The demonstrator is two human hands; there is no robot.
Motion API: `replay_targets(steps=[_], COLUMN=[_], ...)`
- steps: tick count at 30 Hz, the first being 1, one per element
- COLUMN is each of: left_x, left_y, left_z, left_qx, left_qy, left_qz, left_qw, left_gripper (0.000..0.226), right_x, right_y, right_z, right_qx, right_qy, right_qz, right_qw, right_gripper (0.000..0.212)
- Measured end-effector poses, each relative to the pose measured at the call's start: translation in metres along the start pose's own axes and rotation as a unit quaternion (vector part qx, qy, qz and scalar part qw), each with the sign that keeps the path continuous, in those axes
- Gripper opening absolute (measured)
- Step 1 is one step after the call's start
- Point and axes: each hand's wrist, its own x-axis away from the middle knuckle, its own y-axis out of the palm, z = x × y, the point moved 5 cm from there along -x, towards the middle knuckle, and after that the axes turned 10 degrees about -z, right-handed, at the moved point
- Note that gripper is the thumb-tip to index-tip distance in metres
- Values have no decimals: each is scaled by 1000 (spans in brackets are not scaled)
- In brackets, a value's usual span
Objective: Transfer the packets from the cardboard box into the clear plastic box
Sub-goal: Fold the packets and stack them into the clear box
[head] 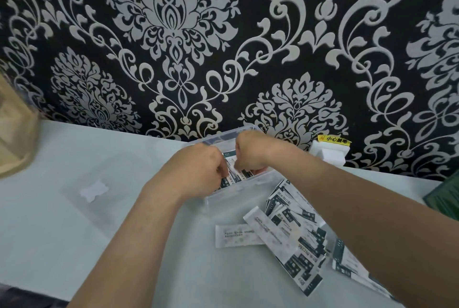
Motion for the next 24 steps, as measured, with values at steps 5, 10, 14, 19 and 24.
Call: replay_targets(steps=[5, 10, 14, 19, 24], left_x=[3, 3, 10, 23, 12], left_y=[-3, -5, -16, -30, 16], left_z=[3, 3, 8, 54, 106], left_qx=[-6, 2, 58, 146, 0], left_qy=[-4, -8, 6, 98, 150], left_qz=[-2, 5, 57, 81, -107], left_qw=[1000, 1000, 997, 981, 983], left_gripper=[41, 39, 36, 27, 38], right_x=[-3, -2, 10, 66, 112], right_y=[2, 3, -10, -42, -32], right_z=[4, 4, 8, 26, 64], right_qx=[-64, -56, -84, -161, -179], right_qy=[8, 3, -11, -57, -48], right_qz=[-20, -15, 57, 185, 100], right_qw=[998, 998, 995, 968, 978], right_gripper=[20, 22, 12, 9, 2])
